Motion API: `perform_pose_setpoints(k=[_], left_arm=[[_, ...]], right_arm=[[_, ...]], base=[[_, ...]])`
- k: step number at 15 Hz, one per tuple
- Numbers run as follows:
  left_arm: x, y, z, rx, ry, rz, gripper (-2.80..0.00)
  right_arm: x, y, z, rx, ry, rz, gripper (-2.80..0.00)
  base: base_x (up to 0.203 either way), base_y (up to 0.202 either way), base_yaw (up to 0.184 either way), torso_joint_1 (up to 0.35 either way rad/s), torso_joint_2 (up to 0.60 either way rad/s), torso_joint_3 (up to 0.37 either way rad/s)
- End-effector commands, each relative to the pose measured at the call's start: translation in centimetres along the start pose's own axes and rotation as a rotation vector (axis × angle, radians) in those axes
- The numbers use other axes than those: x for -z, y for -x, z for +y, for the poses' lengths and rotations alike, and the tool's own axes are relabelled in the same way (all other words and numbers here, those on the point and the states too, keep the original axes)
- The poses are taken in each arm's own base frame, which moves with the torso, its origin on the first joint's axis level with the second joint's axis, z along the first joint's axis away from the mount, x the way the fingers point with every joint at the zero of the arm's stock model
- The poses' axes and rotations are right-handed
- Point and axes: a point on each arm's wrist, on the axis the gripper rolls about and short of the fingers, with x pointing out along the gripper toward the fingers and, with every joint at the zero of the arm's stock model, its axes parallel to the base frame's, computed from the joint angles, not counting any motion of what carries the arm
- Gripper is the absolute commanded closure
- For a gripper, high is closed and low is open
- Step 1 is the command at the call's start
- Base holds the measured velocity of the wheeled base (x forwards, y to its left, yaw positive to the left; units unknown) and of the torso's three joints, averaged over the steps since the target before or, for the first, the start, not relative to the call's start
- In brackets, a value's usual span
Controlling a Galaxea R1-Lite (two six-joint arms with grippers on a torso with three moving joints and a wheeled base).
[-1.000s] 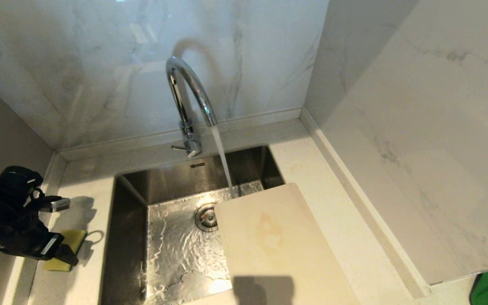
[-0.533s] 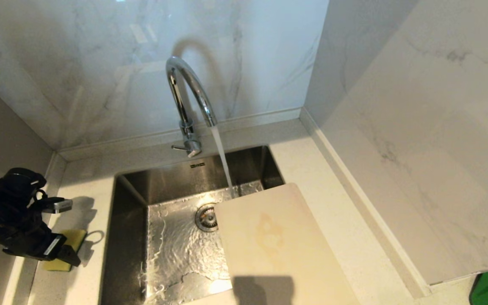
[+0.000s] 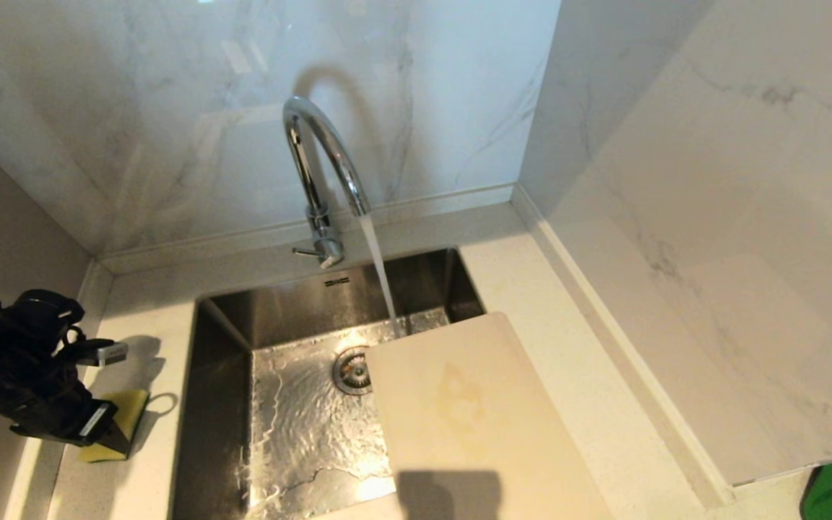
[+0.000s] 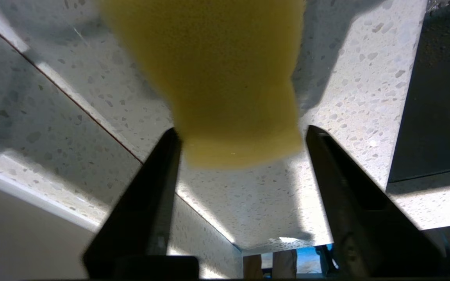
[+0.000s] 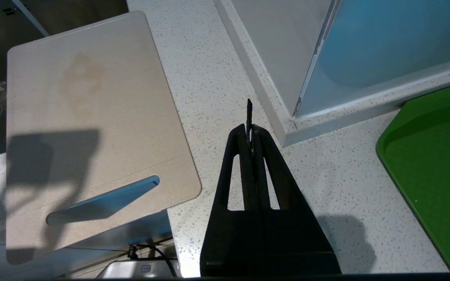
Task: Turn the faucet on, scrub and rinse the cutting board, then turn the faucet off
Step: Pick up the cleaning cloth
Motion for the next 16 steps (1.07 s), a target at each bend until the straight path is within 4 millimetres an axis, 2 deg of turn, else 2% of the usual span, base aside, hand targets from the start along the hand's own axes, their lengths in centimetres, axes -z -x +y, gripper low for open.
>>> perform_pose_setpoints(k=[1,8,10,16], left_arm=[[0.0,-0.3,0.0,0.004,0.000,0.009,0.00],[0.1,-0.5,0.0,0.003,0.000,0.009,0.00],[0.1,0.0,0.0,-0.001,-0.003,-0.005,0.00],[0.9,7.0,-0.9,-0.057,-0.108,-0.207,0.00]], right_arm=[[0.0,0.0,0.0,0.000,0.000,0.000,0.00],[0.0,0.0,0.0,0.000,0.000,0.000,0.00],[0.0,0.0,0.0,0.000,0.000,0.000,0.00],[0.0,0.0,0.0,0.000,0.000,0.000,0.00]], base=[[0.000,0.000,0.000,0.000,0.00,0.000],[0.000,0.000,0.000,0.000,0.00,0.000],[0.000,0.000,0.000,0.000,0.00,0.000],[0.000,0.000,0.000,0.000,0.00,0.000]])
